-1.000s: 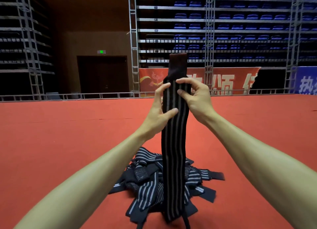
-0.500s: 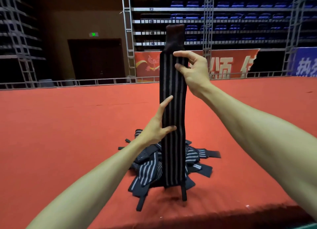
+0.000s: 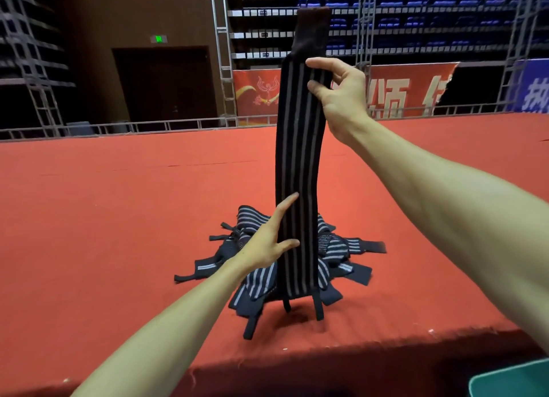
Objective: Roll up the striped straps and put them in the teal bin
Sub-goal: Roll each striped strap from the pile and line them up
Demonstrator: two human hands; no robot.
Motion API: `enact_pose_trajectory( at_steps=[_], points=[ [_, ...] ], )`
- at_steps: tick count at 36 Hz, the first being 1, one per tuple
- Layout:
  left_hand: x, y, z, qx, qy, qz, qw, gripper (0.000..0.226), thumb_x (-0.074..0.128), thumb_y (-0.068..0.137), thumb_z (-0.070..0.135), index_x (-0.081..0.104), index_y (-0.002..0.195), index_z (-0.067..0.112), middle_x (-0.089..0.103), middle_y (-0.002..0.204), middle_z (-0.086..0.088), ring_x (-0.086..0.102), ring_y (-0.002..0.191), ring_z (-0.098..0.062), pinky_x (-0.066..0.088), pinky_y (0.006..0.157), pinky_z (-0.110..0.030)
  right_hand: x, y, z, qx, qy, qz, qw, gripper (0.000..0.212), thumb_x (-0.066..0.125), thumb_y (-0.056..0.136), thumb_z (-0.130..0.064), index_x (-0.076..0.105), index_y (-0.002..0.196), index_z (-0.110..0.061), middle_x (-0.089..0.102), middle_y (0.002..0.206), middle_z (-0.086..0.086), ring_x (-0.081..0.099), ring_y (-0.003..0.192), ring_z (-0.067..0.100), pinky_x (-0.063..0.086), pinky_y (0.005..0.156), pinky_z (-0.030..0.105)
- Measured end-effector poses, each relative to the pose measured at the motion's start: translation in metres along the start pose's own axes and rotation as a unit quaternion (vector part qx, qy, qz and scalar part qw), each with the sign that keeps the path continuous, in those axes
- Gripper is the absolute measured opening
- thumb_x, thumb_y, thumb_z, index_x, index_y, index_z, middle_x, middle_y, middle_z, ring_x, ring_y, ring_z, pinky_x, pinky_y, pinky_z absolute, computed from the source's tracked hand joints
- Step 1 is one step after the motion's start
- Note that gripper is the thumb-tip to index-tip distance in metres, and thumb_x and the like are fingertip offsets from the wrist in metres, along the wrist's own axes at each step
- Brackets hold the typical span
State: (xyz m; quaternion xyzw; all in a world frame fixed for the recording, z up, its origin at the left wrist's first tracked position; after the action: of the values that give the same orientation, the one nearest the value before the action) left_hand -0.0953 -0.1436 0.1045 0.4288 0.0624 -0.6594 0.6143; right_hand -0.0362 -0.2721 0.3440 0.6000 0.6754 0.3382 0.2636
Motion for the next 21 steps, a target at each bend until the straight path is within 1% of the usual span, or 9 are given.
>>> enact_pose_trajectory(
  at_steps=[4,7,9,11,13,16,18,19,21],
  points=[
    [0.009,-0.014,-0.020,-0.035,-0.003,-0.010,0.999,0.094,0.067,0.091,0.003,0.009,0.148,0.051,0.018,0.149,0.038,0.023,0.135,0.022,0.020,0.111,-0.006,0.001,0.003,-0.001,-0.002,0.006,0.008,1.000,0.035,0.064,0.086,0.011,0.072,0.102,-0.019,0.072,0.108,0.000,0.067,0.104,0.008,0.053,0.090,0.019],
    [0.011,-0.021,-0.028,-0.053,-0.007,-0.004,0.999,0.097,0.070,0.090,0.006,0.009,0.147,0.055,0.019,0.151,0.036,0.025,0.139,0.014,0.019,0.113,-0.007,0.005,0.000,0.003,-0.004,-0.002,0.006,1.000,0.035,0.065,0.085,0.011,0.073,0.101,-0.019,0.072,0.108,-0.001,0.067,0.105,0.008,0.053,0.096,0.025],
    [0.014,-0.024,-0.029,-0.060,-0.017,-0.001,0.998,0.096,0.071,0.089,0.008,0.009,0.149,0.052,0.017,0.150,0.034,0.020,0.137,0.021,0.015,0.108,0.000,0.007,-0.004,0.010,-0.001,-0.009,0.003,1.000,0.035,0.065,0.085,0.011,0.073,0.102,-0.019,0.072,0.108,-0.002,0.067,0.106,0.009,0.053,0.099,0.030],
    [0.018,-0.028,-0.031,-0.076,-0.049,0.000,0.996,0.096,0.071,0.089,0.006,0.012,0.151,0.048,0.019,0.150,0.033,0.020,0.128,0.031,0.018,0.103,0.004,0.009,-0.007,0.017,0.004,-0.014,0.000,1.000,0.034,0.065,0.085,0.011,0.073,0.104,-0.017,0.071,0.107,-0.003,0.067,0.106,0.009,0.053,0.098,0.032],
    [0.027,-0.031,-0.033,-0.097,-0.101,-0.005,0.990,0.096,0.071,0.088,0.002,0.015,0.152,0.048,0.027,0.150,0.029,0.033,0.126,0.026,0.030,0.101,-0.002,0.011,-0.009,0.024,0.011,-0.022,-0.001,1.000,0.034,0.065,0.086,0.010,0.073,0.105,-0.016,0.070,0.106,-0.006,0.066,0.105,0.007,0.054,0.097,0.030],
    [0.043,-0.036,-0.038,-0.120,-0.156,-0.022,0.980,0.098,0.071,0.086,-0.001,0.020,0.148,0.056,0.040,0.149,0.018,0.051,0.126,0.006,0.050,0.097,-0.020,0.012,-0.013,0.039,0.023,-0.041,-0.002,0.999,0.035,0.065,0.085,0.011,0.073,0.104,-0.018,0.070,0.104,-0.010,0.066,0.104,0.006,0.054,0.097,0.029],
    [0.053,-0.039,-0.045,-0.131,-0.169,-0.026,0.977,0.099,0.071,0.086,-0.003,0.021,0.149,0.054,0.039,0.149,0.016,0.051,0.124,0.008,0.049,0.091,-0.013,0.014,-0.017,0.053,0.033,-0.055,-0.004,0.998,0.038,0.066,0.084,0.010,0.073,0.100,-0.023,0.069,0.103,-0.014,0.065,0.106,0.008,0.053,0.099,0.032],
    [0.057,-0.040,-0.049,-0.137,-0.168,-0.027,0.976,0.099,0.072,0.085,-0.004,0.021,0.149,0.053,0.037,0.151,0.016,0.048,0.125,0.010,0.045,0.092,-0.009,0.015,-0.020,0.060,0.038,-0.061,-0.005,0.997,0.038,0.066,0.084,0.010,0.073,0.099,-0.024,0.069,0.103,-0.014,0.065,0.107,0.008,0.052,0.100,0.033],
    [0.065,-0.043,-0.062,-0.158,-0.154,-0.032,0.975,0.101,0.073,0.085,-0.001,0.019,0.149,0.054,0.033,0.155,0.015,0.044,0.131,0.006,0.039,0.099,-0.008,0.017,-0.029,0.075,0.047,-0.072,-0.011,0.996,0.039,0.067,0.083,0.010,0.073,0.099,-0.025,0.069,0.102,-0.015,0.064,0.106,0.008,0.051,0.102,0.032]
  ],
)
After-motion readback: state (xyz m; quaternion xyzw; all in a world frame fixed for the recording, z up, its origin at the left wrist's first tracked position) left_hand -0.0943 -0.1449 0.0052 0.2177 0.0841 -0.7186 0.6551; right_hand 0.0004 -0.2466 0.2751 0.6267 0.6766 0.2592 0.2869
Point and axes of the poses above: each hand's wrist, its own y-axis towards the middle knuckle, its own x-axis out of the palm, z = x × y, the point moved 10 cm from there along y, towards the middle knuckle
